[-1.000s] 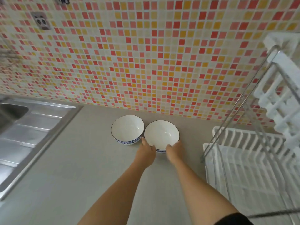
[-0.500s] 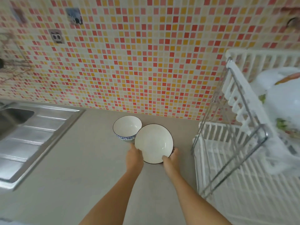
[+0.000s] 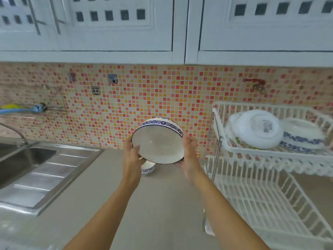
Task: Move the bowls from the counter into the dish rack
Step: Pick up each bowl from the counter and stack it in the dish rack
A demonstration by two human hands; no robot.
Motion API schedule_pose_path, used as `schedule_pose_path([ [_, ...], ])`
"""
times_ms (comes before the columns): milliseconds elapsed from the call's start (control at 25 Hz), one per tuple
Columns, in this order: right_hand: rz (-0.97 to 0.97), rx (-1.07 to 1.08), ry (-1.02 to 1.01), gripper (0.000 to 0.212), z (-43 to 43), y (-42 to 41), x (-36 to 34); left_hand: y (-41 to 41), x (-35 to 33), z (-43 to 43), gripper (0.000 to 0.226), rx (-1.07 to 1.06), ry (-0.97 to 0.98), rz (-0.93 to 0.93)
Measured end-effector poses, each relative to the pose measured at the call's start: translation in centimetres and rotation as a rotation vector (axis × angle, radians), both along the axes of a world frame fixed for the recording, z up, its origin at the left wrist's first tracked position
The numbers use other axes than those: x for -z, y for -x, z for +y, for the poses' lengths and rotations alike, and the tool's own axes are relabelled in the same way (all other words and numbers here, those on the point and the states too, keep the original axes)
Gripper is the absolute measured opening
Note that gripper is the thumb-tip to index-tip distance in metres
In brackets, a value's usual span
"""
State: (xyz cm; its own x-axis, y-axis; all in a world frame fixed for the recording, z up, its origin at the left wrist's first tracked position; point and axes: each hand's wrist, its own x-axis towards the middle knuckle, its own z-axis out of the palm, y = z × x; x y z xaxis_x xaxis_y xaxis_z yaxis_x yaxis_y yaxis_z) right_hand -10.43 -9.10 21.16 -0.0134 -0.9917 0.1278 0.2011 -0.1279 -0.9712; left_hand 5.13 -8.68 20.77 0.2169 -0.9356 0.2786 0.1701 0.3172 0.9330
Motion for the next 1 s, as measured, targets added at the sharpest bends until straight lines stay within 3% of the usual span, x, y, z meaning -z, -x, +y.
schedule_pose_path([
  [40,-0.015,-0.020,0.073,0.057,1.2,0.5,-1.6,0.3,-2.0,1.0,0.025,0.045,0.049,0.057],
  [120,-0.046,-0.072,0.187,0.081,2.9,1.8,-4.2,0.9,-5.7,2.7,0.040,0.092,0.157,0.043],
  [240,-0.021,-0.022,0.373,0.100,5.7,4.7,-7.8,3.3,-10.3,5.1,0.053,0.133,0.276,-0.167],
  [520,0.082,0.249,0.634,0.104,9.2,15.8,-11.8,12.6,-16.3,6.6,0.080,0.327,0.312,-0.431],
  [640,0.227,0.317,0.720,0.088,10.1,23.7,-14.1,18.5,-18.2,5.7,0.080,0.474,0.400,-0.571],
  [720,0.366,0.284,0.734,0.082,10.5,28.9,-15.6,22.7,-19.3,4.9,0.097,0.548,0.429,-0.720],
  [760,0.425,0.257,0.720,0.083,10.4,31.2,-16.2,24.6,-19.8,4.4,0.092,0.580,0.442,-0.743],
  [840,0.518,0.211,0.655,0.096,9.6,35.8,-16.9,28.2,-20.2,3.0,0.076,0.630,0.446,-0.738],
  [1000,0.789,0.149,0.429,0.126,7.2,43.4,-16.6,34.4,-19.5,-0.7,0.099,0.657,0.385,-0.846],
])
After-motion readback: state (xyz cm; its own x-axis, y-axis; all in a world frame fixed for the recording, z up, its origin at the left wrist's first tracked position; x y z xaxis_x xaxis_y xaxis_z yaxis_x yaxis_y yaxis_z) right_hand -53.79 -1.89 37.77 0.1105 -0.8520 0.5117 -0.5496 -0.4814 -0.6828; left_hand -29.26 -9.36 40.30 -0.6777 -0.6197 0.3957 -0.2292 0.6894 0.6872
